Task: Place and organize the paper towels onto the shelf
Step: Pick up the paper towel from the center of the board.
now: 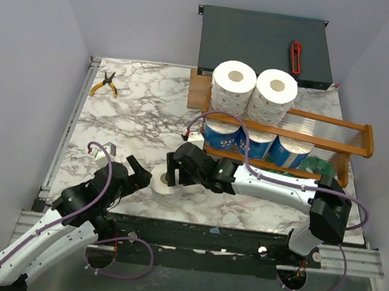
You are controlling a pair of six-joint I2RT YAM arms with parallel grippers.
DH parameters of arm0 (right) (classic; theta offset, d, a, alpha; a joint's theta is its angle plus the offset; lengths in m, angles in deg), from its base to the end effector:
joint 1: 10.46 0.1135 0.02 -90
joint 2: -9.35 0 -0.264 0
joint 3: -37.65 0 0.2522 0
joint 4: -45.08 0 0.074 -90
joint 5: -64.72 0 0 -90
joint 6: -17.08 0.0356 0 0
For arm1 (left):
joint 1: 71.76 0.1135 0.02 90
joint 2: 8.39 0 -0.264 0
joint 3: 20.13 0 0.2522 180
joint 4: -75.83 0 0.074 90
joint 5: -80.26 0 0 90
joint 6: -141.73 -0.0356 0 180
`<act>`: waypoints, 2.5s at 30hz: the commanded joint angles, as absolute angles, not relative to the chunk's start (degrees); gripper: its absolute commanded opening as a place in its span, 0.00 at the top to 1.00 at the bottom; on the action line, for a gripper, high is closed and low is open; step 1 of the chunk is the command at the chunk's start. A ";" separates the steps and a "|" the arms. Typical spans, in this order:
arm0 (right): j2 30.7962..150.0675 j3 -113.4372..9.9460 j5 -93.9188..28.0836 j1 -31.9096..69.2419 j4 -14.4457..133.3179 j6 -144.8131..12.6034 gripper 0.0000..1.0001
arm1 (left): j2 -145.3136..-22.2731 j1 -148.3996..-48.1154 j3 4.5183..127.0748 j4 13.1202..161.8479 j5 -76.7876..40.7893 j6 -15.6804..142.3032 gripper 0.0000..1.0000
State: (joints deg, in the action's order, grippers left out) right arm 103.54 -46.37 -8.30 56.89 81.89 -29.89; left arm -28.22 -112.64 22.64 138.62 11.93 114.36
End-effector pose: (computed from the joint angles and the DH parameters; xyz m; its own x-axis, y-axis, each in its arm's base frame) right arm 0.1487 0.3294 0.2533 -0.7558 -0.1164 -0.6444 -0.3970 0.8641 0.3095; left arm 0.0737 -0.0464 0.2327 -0.5725 -0.5960 -0.5631 -0.2492 0.7808 -0.5730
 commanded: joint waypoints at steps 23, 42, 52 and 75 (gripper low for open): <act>107.05 -49.49 -11.18 56.61 83.78 -32.19 0.48 | -27.87 -112.36 19.75 135.54 11.80 115.21 0.02; 100.51 -54.12 -23.10 56.63 88.27 -37.34 0.77 | -28.13 -112.36 19.53 133.49 11.18 114.00 0.01; 93.30 -62.02 -22.19 56.66 98.09 -42.15 0.86 | -28.30 -112.25 20.91 133.54 12.29 112.82 0.01; 90.72 -97.91 8.11 56.61 124.63 -43.77 0.89 | -31.31 -111.85 24.52 132.05 12.81 110.62 0.02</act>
